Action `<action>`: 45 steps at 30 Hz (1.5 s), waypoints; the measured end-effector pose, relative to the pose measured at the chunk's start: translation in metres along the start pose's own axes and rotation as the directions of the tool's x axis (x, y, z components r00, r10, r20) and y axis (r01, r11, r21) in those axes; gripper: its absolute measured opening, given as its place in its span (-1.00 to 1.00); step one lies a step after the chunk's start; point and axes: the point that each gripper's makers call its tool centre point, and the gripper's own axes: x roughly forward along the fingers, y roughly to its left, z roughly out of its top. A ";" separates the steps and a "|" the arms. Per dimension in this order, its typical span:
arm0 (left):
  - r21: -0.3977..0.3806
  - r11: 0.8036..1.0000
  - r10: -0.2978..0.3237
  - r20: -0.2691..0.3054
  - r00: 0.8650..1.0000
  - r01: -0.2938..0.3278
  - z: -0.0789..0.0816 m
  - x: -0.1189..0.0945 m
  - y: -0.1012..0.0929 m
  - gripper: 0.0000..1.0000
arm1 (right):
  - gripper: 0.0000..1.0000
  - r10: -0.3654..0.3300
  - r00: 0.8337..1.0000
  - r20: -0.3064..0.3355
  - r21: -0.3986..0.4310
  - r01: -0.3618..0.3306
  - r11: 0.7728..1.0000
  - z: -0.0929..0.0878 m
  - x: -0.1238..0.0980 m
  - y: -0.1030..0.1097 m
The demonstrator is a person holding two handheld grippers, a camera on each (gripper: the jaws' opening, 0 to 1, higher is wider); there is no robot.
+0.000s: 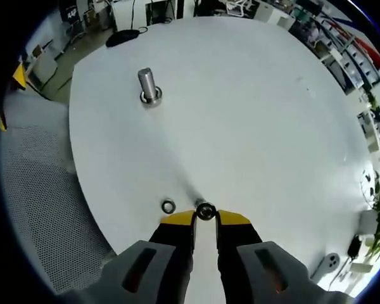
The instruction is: Place the washer onto the threaded stud by aligning its center hole with the stud, sliding it down to the base, and recovering from edge contact or off-axis alignment until the washer reaches the visible bottom stop.
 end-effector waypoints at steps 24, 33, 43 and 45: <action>0.001 1.000 0.006 -0.026 1.000 -0.006 -0.005 0.001 0.001 -0.41 | -0.75 0.047 0.997 -0.062 0.035 -0.045 0.998 -0.013 0.029 0.007; -0.001 1.000 -0.002 -0.033 0.999 0.002 -0.006 0.002 0.000 -0.41 | -0.72 0.055 0.994 -0.090 0.065 -0.049 0.997 -0.045 0.023 0.002; -0.003 1.000 0.000 -0.044 0.999 0.000 -0.008 0.003 0.001 -0.41 | -0.63 0.096 0.988 -0.120 -0.041 -0.101 0.994 -0.065 0.018 0.020; -0.001 1.000 0.001 -0.048 0.999 -0.001 -0.008 0.003 0.001 -0.41 | -0.61 0.110 0.986 -0.122 -0.034 -0.115 0.993 -0.068 0.019 0.024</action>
